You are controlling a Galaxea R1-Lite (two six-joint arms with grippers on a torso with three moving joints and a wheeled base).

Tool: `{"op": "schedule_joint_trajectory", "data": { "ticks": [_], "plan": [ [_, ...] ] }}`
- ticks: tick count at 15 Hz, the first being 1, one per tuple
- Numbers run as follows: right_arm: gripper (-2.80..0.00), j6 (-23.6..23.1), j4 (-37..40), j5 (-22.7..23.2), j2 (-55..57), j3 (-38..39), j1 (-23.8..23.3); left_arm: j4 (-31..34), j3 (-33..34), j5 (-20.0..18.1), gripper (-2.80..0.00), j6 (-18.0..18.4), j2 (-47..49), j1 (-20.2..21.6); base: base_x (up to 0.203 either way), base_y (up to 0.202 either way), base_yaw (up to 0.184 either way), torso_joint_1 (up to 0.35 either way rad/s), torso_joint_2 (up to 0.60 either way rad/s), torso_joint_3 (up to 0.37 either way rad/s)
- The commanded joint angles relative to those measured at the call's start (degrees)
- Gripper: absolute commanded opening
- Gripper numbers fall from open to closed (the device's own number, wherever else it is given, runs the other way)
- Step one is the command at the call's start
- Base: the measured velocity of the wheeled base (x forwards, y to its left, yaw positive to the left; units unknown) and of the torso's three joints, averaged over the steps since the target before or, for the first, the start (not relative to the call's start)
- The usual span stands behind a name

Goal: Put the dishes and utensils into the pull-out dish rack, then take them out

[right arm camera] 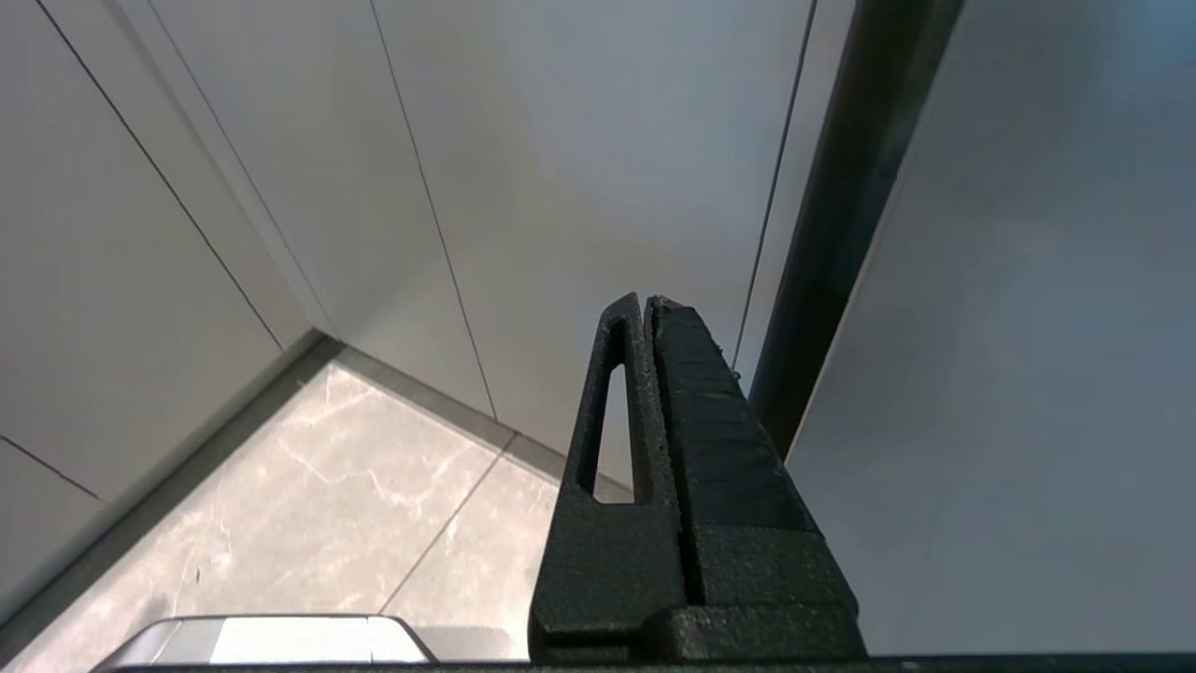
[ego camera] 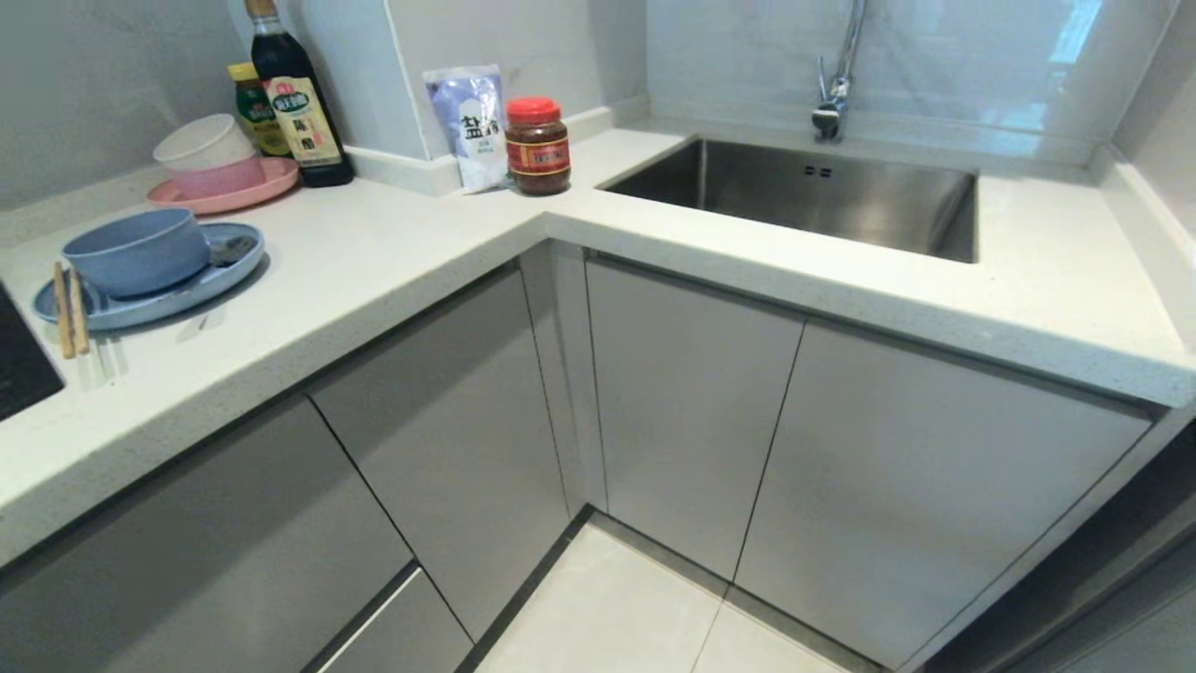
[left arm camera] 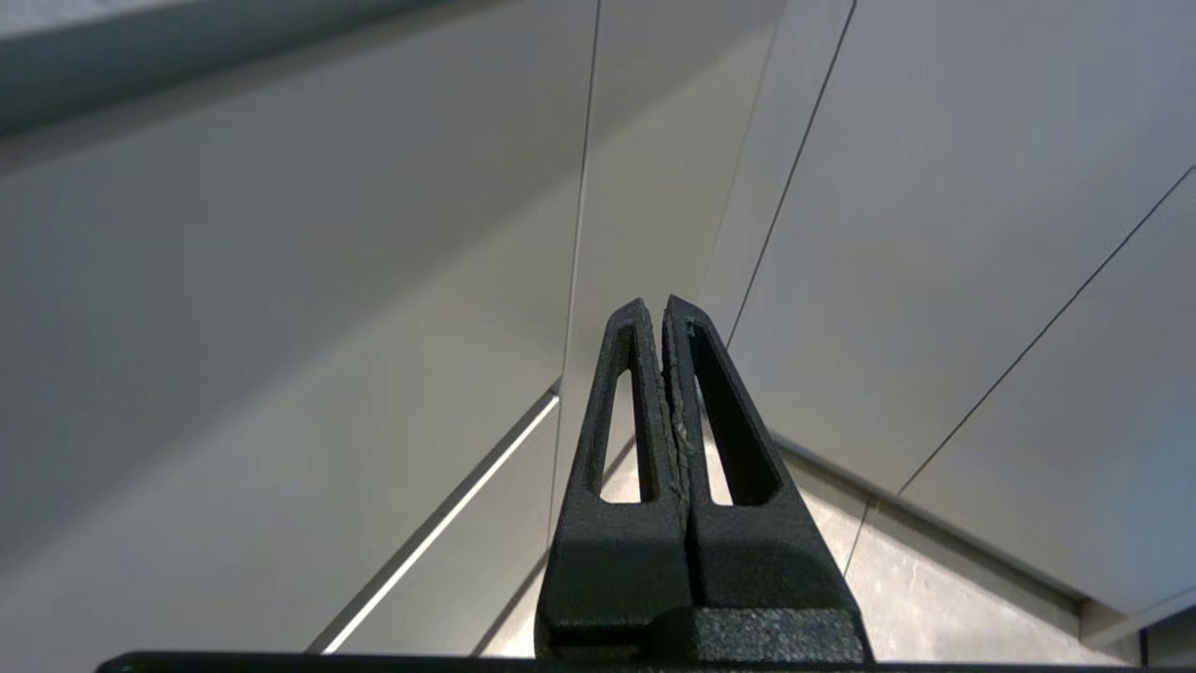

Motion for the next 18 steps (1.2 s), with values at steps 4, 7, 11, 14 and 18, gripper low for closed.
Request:
{"op": "schedule_joint_trajectory", "data": {
  "ticks": [4,7,11,14,18],
  "plan": [
    [-2.80,0.00,-0.06,-0.02,-0.15,0.09,0.01,-0.04,1.49,0.04,-2.80,-0.06,0.06,0.00,0.000,0.000,0.000,0.000,0.00,0.205],
    [-2.80,0.00,-0.06,-0.02,-0.17,0.09,0.01,-0.04,1.49,0.04,-2.80,-0.06,0.06,0.00,0.000,0.000,0.000,0.001,0.00,0.201],
    [-2.80,0.00,-0.06,-0.02,-0.16,0.09,0.01,-0.04,1.49,0.04,-2.80,-0.06,0.06,0.00,0.000,0.000,0.000,0.005,0.00,0.205],
    [-2.80,-0.01,-0.06,-0.02,-0.19,0.09,0.01,-0.04,1.49,0.12,-2.80,-0.06,0.06,0.00,0.000,0.000,0.000,0.003,0.00,0.088],
    [-2.80,0.00,-0.04,-0.02,-0.18,0.09,0.01,-0.13,1.49,0.12,-2.80,-0.33,0.06,0.00,0.000,0.000,0.000,0.001,0.00,0.007]
  ]
}}
